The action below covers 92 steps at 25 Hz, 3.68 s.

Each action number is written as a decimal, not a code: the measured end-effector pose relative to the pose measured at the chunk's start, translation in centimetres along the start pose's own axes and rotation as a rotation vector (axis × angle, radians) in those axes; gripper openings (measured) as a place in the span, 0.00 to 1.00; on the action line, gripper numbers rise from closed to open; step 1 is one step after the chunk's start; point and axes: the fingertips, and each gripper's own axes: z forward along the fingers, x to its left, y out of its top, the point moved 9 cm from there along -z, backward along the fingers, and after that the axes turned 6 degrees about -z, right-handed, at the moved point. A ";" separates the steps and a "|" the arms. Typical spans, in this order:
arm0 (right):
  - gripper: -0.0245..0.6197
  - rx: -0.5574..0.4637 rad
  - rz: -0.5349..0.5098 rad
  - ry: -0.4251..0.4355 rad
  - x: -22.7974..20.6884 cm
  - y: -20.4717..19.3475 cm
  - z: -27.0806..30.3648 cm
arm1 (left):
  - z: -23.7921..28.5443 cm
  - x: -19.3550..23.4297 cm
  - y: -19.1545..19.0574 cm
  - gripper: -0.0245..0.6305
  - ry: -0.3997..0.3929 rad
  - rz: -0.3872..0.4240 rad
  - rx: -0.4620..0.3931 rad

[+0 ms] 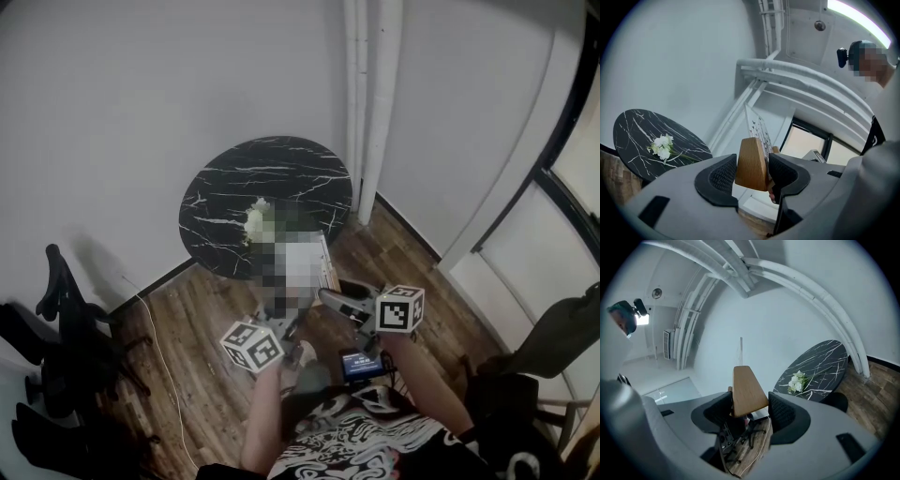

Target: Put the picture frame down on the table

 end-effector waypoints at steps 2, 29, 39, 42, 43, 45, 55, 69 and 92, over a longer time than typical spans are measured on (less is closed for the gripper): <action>0.39 0.002 0.004 -0.013 -0.9 0.3 0.2 | 0.9 0.7 0.0 0.37 -0.003 -0.009 0.001; 0.39 0.113 0.019 -0.127 -21.1 12.2 19.8 | 18.0 25.1 12.7 0.37 -0.105 -0.003 0.135; 0.39 0.131 0.043 -0.164 -25.1 13.5 24.1 | 21.0 30.4 15.1 0.37 -0.128 0.009 0.178; 0.39 0.130 0.045 -0.187 -25.5 13.7 24.2 | 21.8 30.9 15.3 0.37 -0.148 0.022 0.199; 0.39 0.128 0.044 -0.195 -25.7 13.9 24.1 | 22.1 31.0 15.4 0.37 -0.155 0.026 0.205; 0.39 0.135 0.047 -0.208 -26.0 14.1 23.9 | 22.7 30.9 15.4 0.37 -0.164 0.031 0.218; 0.39 0.187 0.032 -0.225 -27.5 14.7 24.5 | 23.9 31.6 15.6 0.37 -0.122 0.070 0.241; 0.39 0.289 -0.066 -0.271 -31.6 16.4 27.8 | 26.5 35.3 16.0 0.35 -0.014 0.079 0.250; 0.39 0.440 -0.109 -0.347 -36.7 14.4 31.5 | 27.6 40.5 13.9 0.32 0.129 0.028 0.319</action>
